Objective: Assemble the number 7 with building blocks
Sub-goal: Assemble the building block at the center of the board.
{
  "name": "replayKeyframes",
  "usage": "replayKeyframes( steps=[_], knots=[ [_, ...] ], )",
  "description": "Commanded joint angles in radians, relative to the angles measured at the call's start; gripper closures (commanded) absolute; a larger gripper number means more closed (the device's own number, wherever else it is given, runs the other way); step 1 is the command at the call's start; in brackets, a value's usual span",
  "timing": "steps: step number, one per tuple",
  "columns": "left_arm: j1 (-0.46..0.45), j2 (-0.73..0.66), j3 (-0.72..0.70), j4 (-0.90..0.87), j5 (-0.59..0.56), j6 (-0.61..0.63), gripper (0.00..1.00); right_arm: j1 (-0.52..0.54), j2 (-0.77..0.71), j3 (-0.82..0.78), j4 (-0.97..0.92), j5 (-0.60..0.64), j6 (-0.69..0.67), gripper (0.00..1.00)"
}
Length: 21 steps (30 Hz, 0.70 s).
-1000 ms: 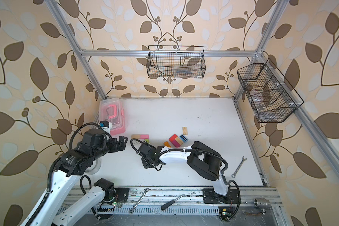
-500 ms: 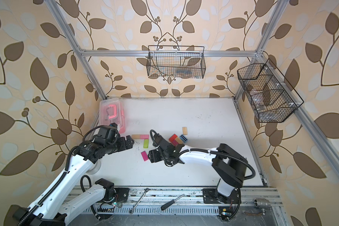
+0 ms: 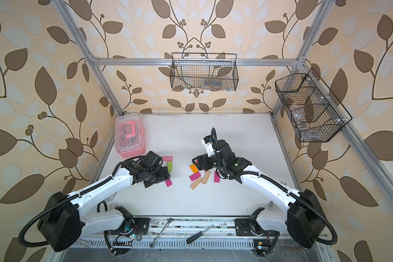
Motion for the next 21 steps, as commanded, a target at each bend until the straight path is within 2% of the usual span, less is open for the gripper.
replayKeyframes(
  steps=[1,5,8,11,16,21],
  knots=[
    [-0.034,0.069,0.022,0.027,-0.094,-0.107,0.18,-0.010,-0.018,-0.014,-0.021,-0.075,-0.084,0.16],
    [-0.071,0.179,0.054,0.043,-0.134,-0.159,0.19,-0.020,-0.014,-0.019,-0.017,-0.095,-0.107,0.16],
    [-0.083,0.239,0.067,0.067,-0.129,-0.183,0.25,-0.031,-0.015,-0.025,-0.014,-0.114,-0.119,0.16],
    [-0.087,0.262,0.080,0.065,-0.134,-0.200,0.30,-0.042,-0.018,-0.029,-0.010,-0.135,-0.128,0.16],
    [-0.089,0.310,0.102,0.039,-0.124,-0.205,0.32,-0.049,-0.021,-0.033,-0.006,-0.153,-0.138,0.16],
    [-0.088,0.331,0.124,0.011,-0.126,-0.195,0.40,-0.057,-0.031,-0.042,0.006,-0.158,-0.134,0.16]
  ],
)
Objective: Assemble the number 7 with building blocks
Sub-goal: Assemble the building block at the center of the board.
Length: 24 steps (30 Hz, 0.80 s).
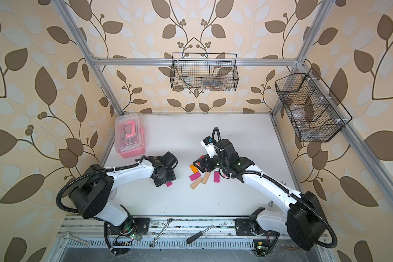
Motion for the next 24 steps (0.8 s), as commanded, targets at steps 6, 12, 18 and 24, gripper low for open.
replayKeyframes(
  steps=[6,12,18,24],
  knots=[
    [-0.010,0.016,0.039,-0.045,-0.018,0.027,0.49,-0.007,-0.022,-0.028,0.023,-0.027,-0.010,0.15],
    [-0.001,-0.011,0.029,-0.073,-0.007,0.095,0.55,-0.007,-0.017,-0.027,0.030,-0.024,0.001,0.16],
    [0.038,-0.074,-0.015,-0.053,0.025,0.267,0.64,-0.007,-0.003,-0.017,0.037,-0.023,0.007,0.16],
    [0.068,-0.027,0.020,-0.076,0.059,0.395,0.70,0.000,0.015,-0.009,0.048,-0.023,0.010,0.16]
  ],
)
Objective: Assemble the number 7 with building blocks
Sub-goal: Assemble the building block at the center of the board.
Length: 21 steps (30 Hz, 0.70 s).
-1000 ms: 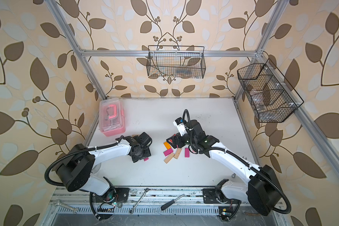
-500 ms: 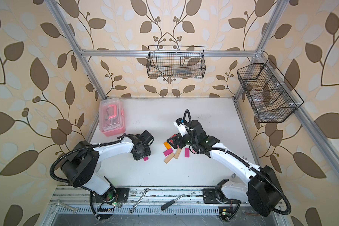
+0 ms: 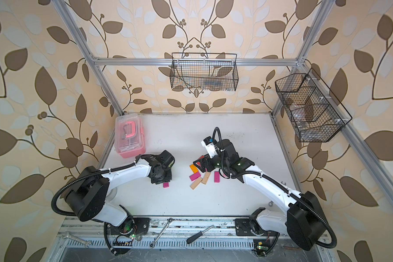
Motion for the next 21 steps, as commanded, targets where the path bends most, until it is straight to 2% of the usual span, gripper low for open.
replayKeyframes(
  steps=[1,3,10,15,21],
  knots=[
    [0.013,0.029,0.029,-0.036,0.027,0.118,0.71,0.003,0.014,0.002,0.017,-0.017,0.002,0.16],
    [0.018,0.047,0.038,-0.042,0.043,0.134,0.74,0.004,0.017,0.003,0.017,-0.017,0.002,0.16],
    [0.021,0.068,0.035,-0.042,0.092,0.153,0.73,0.004,0.017,0.001,0.010,-0.014,-0.004,0.16],
    [0.020,0.046,0.004,-0.040,0.087,0.153,0.59,0.004,0.032,0.007,0.019,-0.022,-0.007,0.16],
    [0.021,0.028,-0.026,-0.029,0.096,0.153,0.59,0.005,0.051,0.016,0.027,-0.032,-0.004,0.16]
  ],
)
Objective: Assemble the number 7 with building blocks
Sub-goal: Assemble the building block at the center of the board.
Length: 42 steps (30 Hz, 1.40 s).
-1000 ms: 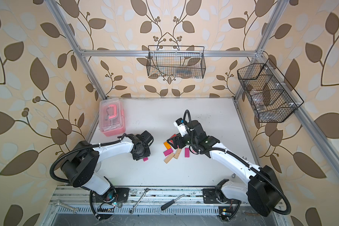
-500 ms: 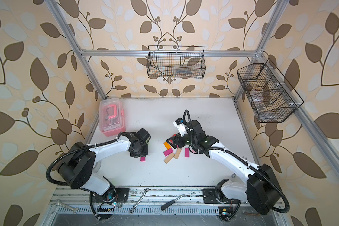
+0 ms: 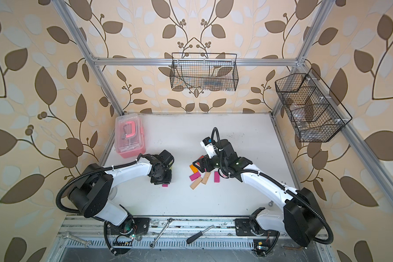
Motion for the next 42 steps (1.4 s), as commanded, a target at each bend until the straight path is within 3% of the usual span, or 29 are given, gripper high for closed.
replayKeyframes(
  steps=[1,6,9,14,27,42],
  knots=[
    [0.002,-0.009,-0.028,-0.019,0.018,0.016,0.60,0.005,0.009,0.016,0.019,-0.022,-0.004,0.16],
    [0.002,-0.017,-0.032,-0.031,0.027,0.038,0.62,0.004,0.014,0.017,0.021,-0.027,-0.004,0.16],
    [0.002,-0.052,-0.047,-0.024,0.048,0.042,0.56,0.004,0.018,0.016,0.024,-0.028,-0.006,0.16],
    [0.002,-0.063,-0.050,-0.041,0.051,0.027,0.54,0.004,0.025,0.015,0.033,-0.034,-0.001,0.16],
    [0.002,-0.012,-0.027,-0.017,0.055,0.068,0.71,0.004,0.027,0.008,0.043,-0.043,-0.004,0.16],
    [0.044,0.043,0.014,-0.003,0.057,0.143,0.74,0.007,0.034,0.019,0.048,-0.041,0.001,0.16]
  ],
)
